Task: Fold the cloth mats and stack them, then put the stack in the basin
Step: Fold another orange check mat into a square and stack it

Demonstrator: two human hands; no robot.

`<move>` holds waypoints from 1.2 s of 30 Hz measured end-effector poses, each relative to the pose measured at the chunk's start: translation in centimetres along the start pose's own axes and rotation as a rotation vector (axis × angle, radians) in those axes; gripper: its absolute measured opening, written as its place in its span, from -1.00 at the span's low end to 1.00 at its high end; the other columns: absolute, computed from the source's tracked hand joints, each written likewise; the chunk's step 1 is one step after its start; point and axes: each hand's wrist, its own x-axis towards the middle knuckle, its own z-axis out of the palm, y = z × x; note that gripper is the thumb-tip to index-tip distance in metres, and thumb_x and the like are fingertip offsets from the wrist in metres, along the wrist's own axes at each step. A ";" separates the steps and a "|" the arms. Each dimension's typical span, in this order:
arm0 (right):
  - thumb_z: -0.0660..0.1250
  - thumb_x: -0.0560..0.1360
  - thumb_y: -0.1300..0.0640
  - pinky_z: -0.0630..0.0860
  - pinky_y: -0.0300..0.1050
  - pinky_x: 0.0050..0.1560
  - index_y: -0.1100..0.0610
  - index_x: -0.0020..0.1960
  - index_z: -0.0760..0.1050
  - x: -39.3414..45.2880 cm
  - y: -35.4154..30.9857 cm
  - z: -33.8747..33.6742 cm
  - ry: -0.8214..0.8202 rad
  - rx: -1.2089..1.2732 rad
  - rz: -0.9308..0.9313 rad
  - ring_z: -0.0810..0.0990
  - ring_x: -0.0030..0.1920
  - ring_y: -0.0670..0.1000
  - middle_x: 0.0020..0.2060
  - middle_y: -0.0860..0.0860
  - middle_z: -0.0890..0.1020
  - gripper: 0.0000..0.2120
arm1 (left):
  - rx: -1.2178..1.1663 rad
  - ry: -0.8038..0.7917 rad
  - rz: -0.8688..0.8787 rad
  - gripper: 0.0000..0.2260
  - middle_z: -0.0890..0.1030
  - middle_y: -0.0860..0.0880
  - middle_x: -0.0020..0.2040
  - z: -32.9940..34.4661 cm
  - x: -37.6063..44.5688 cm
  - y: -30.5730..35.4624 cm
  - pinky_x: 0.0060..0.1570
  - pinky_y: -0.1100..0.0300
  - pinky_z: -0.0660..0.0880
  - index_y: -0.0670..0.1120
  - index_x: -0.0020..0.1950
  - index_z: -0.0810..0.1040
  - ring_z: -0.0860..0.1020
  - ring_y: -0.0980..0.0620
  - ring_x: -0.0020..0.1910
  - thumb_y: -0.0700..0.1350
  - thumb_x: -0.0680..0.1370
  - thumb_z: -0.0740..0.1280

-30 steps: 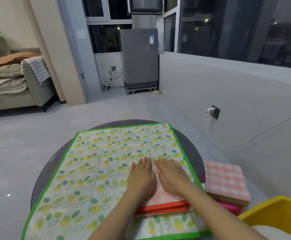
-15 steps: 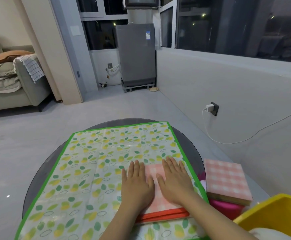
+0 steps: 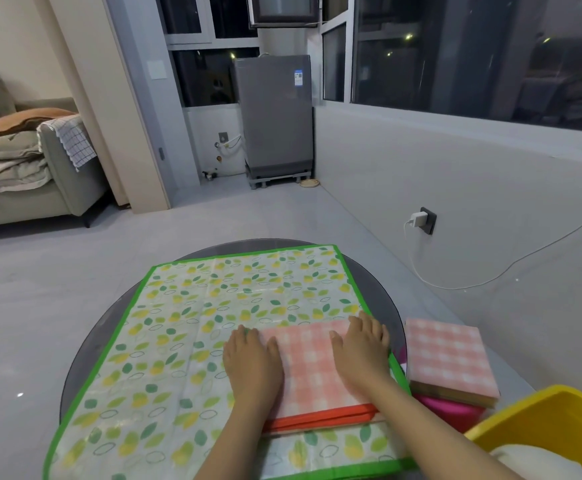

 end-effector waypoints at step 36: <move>0.38 0.46 0.24 0.49 -0.04 0.09 0.09 -0.13 0.58 5.9 20.9 -14.9 0.375 1.006 0.243 0.63 -0.03 0.10 -0.11 0.05 0.64 -0.94 | -1.065 -0.304 0.093 -0.92 0.63 -0.03 -0.24 4.2 1.5 23.9 -0.15 0.22 0.49 -0.07 -0.13 0.61 0.57 0.04 -0.24 -0.25 0.46 0.40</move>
